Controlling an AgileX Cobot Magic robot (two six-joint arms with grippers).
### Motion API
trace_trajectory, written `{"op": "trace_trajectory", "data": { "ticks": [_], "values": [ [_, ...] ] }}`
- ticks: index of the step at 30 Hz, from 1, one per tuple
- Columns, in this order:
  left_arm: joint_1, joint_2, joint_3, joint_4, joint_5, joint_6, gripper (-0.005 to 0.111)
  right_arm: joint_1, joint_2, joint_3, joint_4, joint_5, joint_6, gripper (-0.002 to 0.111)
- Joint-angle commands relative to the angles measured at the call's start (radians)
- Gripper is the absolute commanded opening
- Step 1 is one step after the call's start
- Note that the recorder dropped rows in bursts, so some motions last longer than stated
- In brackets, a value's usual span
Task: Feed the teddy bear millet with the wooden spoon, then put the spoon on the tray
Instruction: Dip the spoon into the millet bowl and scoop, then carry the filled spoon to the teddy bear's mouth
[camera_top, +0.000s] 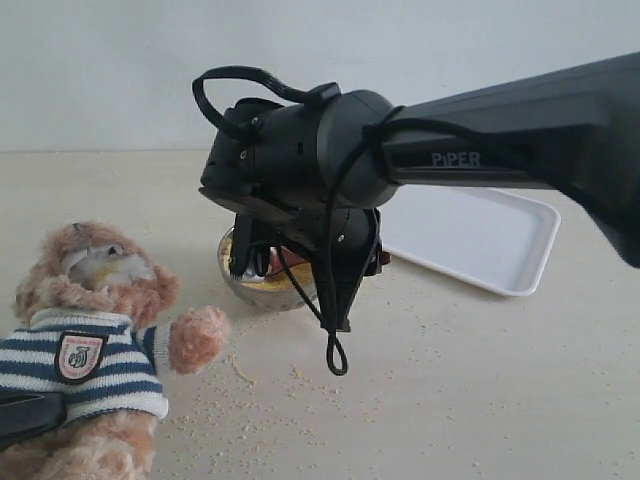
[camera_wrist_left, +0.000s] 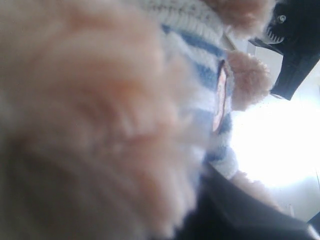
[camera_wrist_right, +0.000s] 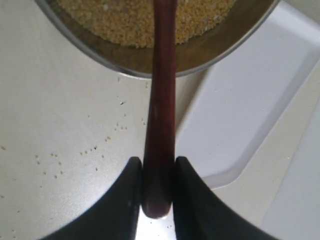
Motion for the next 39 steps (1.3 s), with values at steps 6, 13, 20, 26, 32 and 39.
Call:
{"op": "trace_trajectory", "data": {
  "ticks": [6, 13, 20, 26, 32, 39],
  "values": [
    [0.003, -0.007, 0.000, -0.023, 0.022, 0.008, 0.005, -0.052, 0.000, -0.007, 0.059, 0.005, -0.009, 0.000],
    [0.003, -0.007, 0.000, -0.023, 0.022, 0.008, 0.005, -0.089, -0.063, -0.007, 0.177, 0.005, -0.010, 0.000],
    [0.003, -0.007, 0.000, -0.023, 0.022, 0.008, 0.005, -0.091, -0.112, -0.007, 0.212, 0.005, -0.020, 0.000],
    [0.003, -0.007, 0.000, -0.023, 0.022, 0.008, 0.005, -0.091, -0.162, -0.007, 0.239, 0.005, -0.033, 0.000],
    [0.003, -0.007, 0.000, -0.023, 0.022, 0.008, 0.005, -0.080, -0.195, -0.040, 0.292, 0.005, -0.067, 0.000],
    [0.003, -0.007, 0.000, -0.023, 0.022, 0.008, 0.005, 0.033, -0.197, -0.141, 0.288, 0.005, -0.109, 0.000]
  ]
}}
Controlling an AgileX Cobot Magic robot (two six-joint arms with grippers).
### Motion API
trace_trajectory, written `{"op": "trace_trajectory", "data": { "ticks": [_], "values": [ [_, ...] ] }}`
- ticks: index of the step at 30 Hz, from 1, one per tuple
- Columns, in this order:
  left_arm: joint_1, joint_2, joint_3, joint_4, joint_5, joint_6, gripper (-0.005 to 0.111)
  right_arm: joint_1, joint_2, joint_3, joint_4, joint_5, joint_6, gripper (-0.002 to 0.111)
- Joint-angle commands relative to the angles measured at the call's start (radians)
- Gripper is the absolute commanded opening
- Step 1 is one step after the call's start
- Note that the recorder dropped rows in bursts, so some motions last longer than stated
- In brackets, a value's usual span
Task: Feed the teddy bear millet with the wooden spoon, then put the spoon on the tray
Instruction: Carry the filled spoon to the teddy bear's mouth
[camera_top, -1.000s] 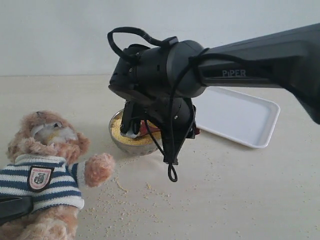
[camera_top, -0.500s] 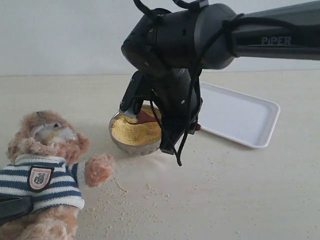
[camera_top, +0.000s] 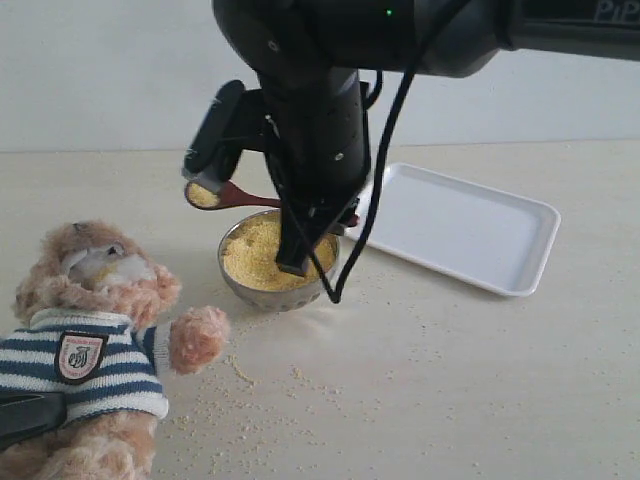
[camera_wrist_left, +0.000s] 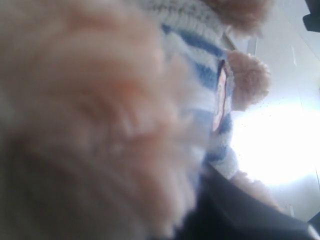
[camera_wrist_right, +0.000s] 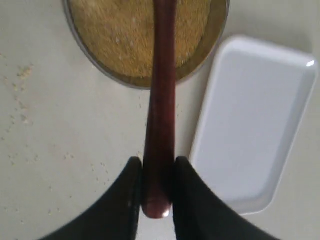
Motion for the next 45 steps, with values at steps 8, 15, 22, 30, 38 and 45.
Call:
{"op": "trace_trajectory", "data": {
  "ticks": [8, 15, 22, 30, 38, 45],
  "values": [
    [0.003, -0.007, 0.000, -0.023, 0.022, 0.008, 0.005, 0.152, -0.018, -0.054, 0.009, 0.001, -0.002, 0.000],
    [0.003, -0.007, 0.000, -0.023, 0.022, 0.008, 0.005, 0.165, -0.044, -0.052, 0.024, 0.001, 0.024, 0.000],
    [0.003, -0.007, 0.000, -0.023, 0.022, 0.008, 0.005, 0.165, -0.050, -0.052, 0.080, 0.001, 0.005, 0.000],
    [0.003, -0.007, 0.000, -0.023, 0.022, 0.008, 0.005, 0.171, -0.050, -0.039, 0.075, 0.001, -0.005, 0.000],
    [0.003, -0.007, 0.000, -0.023, 0.022, 0.008, 0.005, 0.228, -0.050, 0.019, -0.050, 0.001, 0.002, 0.000],
    [0.003, -0.007, 0.000, -0.023, 0.022, 0.008, 0.005, 0.233, -0.050, 0.019, -0.085, 0.001, 0.002, 0.000]
  ]
}}
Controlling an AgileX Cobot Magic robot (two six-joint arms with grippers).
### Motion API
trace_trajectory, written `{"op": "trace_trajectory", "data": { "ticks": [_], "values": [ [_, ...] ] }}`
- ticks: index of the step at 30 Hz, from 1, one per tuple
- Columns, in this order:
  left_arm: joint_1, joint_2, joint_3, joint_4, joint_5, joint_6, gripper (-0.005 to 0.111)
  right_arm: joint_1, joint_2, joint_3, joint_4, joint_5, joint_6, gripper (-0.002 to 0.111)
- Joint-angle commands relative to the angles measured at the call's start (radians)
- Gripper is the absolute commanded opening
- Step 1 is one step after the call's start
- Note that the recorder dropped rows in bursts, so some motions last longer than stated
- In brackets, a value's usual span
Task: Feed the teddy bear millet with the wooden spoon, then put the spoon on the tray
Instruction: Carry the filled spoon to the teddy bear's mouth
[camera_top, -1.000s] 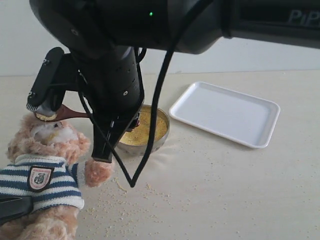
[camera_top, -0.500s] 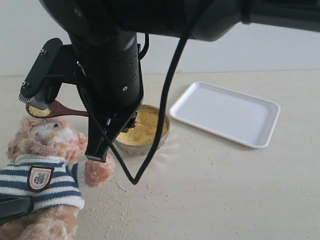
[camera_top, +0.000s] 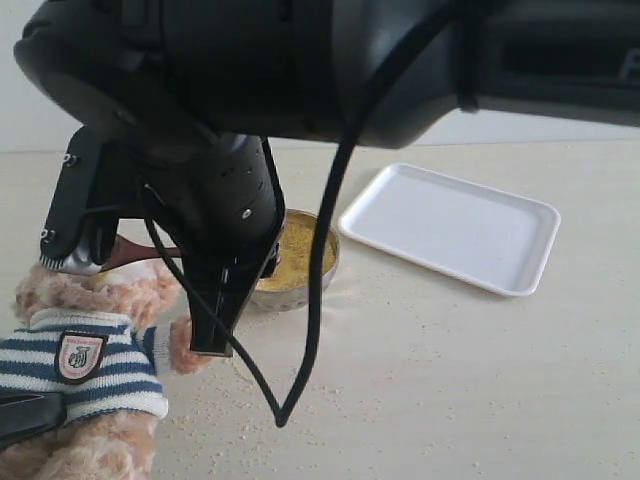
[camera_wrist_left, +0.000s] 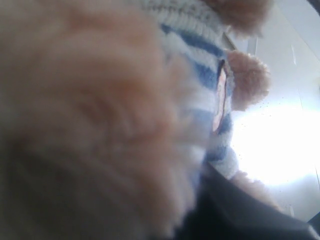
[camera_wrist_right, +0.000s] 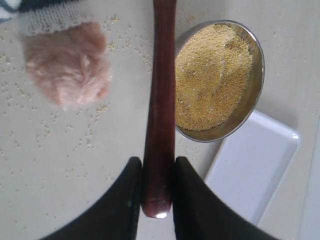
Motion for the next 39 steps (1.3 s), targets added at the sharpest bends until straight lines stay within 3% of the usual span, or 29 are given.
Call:
{"op": "trace_trajectory", "data": {
  "ticks": [1, 34, 39],
  "values": [
    [0.003, -0.007, 0.000, -0.023, 0.022, 0.008, 0.005, 0.001, -0.009, 0.000, -0.034, -0.001, -0.001, 0.000],
    [0.003, -0.007, 0.000, -0.023, 0.020, 0.008, 0.005, 0.105, 0.083, 0.002, -0.406, -0.001, 0.077, 0.000],
    [0.003, -0.007, 0.000, -0.023, 0.020, 0.008, 0.005, 0.130, 0.083, 0.079, -0.452, -0.001, 0.098, 0.000]
  ]
}}
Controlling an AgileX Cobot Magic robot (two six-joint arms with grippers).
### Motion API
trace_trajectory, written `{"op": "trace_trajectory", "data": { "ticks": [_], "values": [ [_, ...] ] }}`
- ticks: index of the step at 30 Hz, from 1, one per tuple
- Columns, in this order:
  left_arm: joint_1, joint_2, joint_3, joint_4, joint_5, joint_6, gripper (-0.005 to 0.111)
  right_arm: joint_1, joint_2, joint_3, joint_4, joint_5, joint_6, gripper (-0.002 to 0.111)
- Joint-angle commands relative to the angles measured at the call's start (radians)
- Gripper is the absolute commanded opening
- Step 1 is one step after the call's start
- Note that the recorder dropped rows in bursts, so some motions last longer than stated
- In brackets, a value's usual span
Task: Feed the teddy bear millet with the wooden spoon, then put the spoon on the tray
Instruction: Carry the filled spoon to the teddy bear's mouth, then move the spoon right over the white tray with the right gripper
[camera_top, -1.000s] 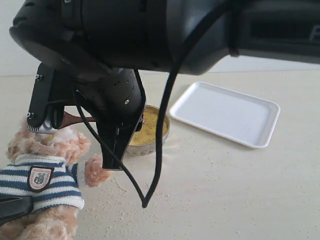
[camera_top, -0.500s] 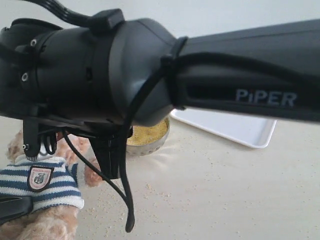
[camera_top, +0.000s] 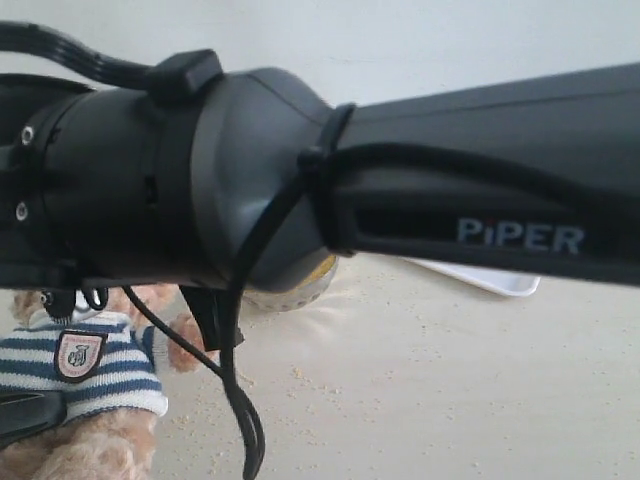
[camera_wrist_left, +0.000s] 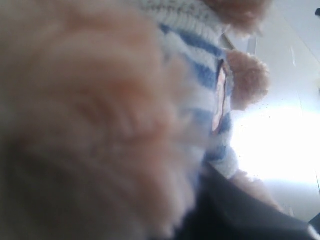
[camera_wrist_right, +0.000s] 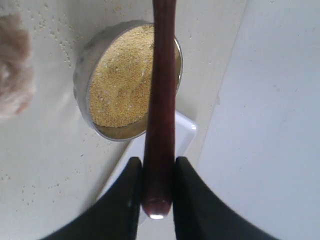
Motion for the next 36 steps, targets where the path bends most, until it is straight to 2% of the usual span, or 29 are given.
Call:
{"op": "trace_trajectory", "data": {
  "ticks": [1, 5, 18, 36],
  "values": [
    [0.003, -0.007, 0.000, -0.020, 0.020, 0.008, 0.005, 0.022, -0.006, 0.085, -0.069, 0.001, 0.027, 0.000],
    [0.003, -0.007, 0.000, -0.020, 0.022, 0.008, 0.005, 0.039, -0.006, 0.151, -0.235, 0.001, 0.117, 0.000],
    [0.003, -0.007, 0.000, -0.020, 0.022, 0.008, 0.005, 0.090, -0.006, 0.153, -0.291, 0.001, 0.193, 0.000],
    [0.003, -0.007, 0.000, -0.020, 0.022, 0.008, 0.005, 0.080, -0.044, 0.240, -0.341, 0.001, 0.279, 0.000]
  ]
}}
